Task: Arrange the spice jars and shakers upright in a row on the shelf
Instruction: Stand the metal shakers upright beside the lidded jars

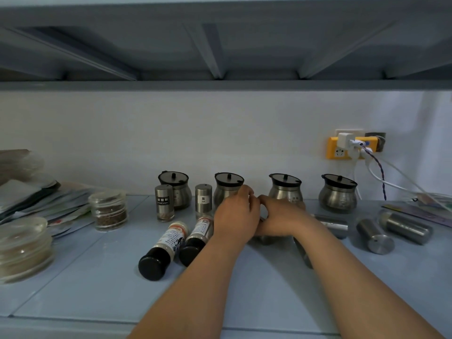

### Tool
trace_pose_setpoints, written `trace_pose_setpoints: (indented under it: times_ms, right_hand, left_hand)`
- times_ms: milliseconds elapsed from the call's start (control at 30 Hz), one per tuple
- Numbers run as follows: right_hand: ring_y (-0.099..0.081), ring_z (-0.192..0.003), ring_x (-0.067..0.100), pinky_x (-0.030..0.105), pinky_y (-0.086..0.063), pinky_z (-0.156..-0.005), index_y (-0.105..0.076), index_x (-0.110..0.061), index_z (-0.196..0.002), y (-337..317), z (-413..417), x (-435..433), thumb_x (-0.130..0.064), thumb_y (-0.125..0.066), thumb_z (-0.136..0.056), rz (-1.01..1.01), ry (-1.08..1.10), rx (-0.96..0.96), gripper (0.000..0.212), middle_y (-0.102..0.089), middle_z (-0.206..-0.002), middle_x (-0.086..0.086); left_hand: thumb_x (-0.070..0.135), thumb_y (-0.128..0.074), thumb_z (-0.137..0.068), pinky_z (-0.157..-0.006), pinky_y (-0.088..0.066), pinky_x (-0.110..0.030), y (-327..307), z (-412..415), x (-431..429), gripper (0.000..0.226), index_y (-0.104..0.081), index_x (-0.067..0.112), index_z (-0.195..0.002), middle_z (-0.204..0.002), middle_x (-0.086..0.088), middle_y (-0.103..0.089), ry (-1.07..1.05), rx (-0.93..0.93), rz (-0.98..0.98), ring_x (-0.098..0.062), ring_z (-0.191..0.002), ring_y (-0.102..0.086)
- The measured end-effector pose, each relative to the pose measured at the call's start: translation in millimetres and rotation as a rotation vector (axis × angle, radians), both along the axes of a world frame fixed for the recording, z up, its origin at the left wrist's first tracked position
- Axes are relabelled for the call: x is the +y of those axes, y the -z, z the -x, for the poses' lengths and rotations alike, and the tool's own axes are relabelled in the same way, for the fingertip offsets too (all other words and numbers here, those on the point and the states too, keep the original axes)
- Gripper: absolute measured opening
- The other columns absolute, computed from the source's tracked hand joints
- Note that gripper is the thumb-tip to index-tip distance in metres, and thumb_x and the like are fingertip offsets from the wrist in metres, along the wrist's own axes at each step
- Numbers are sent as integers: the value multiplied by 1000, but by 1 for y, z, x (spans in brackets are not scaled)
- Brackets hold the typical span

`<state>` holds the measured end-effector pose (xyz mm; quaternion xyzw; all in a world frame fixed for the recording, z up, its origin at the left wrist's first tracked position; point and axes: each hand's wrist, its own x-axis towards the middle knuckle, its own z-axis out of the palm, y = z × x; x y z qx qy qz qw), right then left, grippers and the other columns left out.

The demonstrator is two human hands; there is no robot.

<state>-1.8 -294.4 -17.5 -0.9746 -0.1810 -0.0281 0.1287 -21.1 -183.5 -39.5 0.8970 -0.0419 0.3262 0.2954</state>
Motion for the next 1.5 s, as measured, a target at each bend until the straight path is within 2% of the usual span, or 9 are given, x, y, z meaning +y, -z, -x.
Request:
trace_pose_setpoints:
  times_ms: [200, 500, 633, 700, 833, 900, 1100, 1333, 1500]
  right_hand:
    - [-57, -100, 17, 30, -42, -75, -45, -26, -124, 2, -1, -1, -47, -68, -72, -39, 0, 18, 61, -61, -112, -1]
    - [-51, -77, 17, 28, -37, -60, -52, -10, -100, 2, -6, -5, -29, -75, -70, -539, 46, -142, 41, -55, -84, 1]
    - [-50, -66, 0, 10, -37, -53, -53, -14, -98, 0, -4, -6, -16, -75, -70, -726, 12, -206, 35, -53, -76, -11]
    - [-52, -68, -3, 8, -39, -56, -52, -19, -103, -2, -3, -6, -14, -74, -71, -779, 8, -235, 39, -53, -77, -18]
    - [-60, -85, 16, 34, -50, -80, -48, -24, -109, -4, -3, -5, -19, -72, -72, -840, 41, -275, 45, -56, -80, -17]
    - [-62, -86, 17, 39, -52, -83, -47, -27, -111, -4, -3, -4, -20, -71, -72, -871, 36, -282, 46, -59, -82, -14]
    - [-64, -83, 13, 37, -53, -80, -45, -30, -115, -4, -5, -3, -21, -73, -75, -909, -21, -287, 49, -66, -93, 0]
    - [-64, -85, 8, 29, -53, -75, -50, -28, -114, -5, -9, -3, -20, -68, -81, -1045, -20, -170, 39, -69, -98, 0]
    - [-66, -87, 16, 27, -50, -71, -53, -31, -111, -6, -12, -2, -21, -64, -84, -1141, -8, -58, 31, -69, -98, -1]
  left_hand:
    - [24, -37, -96, -75, -51, -37, 5, -3, 1, 25, -54, 12, -111, -100, -11, -67, 34, 76, -21, -26, -91, -62]
    - [13, -39, -95, -86, -48, -32, 5, -7, 1, 29, -57, 11, -117, -114, -12, -65, 122, 105, 217, -26, -104, -60]
    - [2, -45, -86, -82, -43, -23, 1, -6, 0, 32, -58, 10, -115, -112, -6, -65, 174, 137, 436, -19, -101, -58]
    - [2, -49, -85, -79, -39, -19, -1, -5, -2, 34, -57, 12, -117, -109, -2, -63, 190, 146, 447, -14, -98, -56]
    - [1, -58, -80, -67, -40, -9, 2, -7, -5, 35, -52, 23, -107, -102, 3, -61, 278, 140, 550, -13, -96, -59]
    - [2, -61, -80, -60, -39, -3, 3, -7, -5, 37, -50, 24, -108, -101, 4, -60, 309, 146, 598, -8, -88, -58]
    - [17, -72, -79, -66, -45, -13, 5, -10, -7, 41, -52, 21, -115, -101, 3, -62, 314, 135, 699, -12, -95, -62]
    - [20, -72, -80, -65, -40, -5, 8, -11, -8, 41, -53, 17, -117, -88, 14, -55, 249, 41, 683, -5, -86, -55]
    - [22, -76, -76, -65, -43, -14, 9, -14, -8, 45, -54, 17, -115, -97, 0, -61, 239, 25, 724, -9, -84, -59]
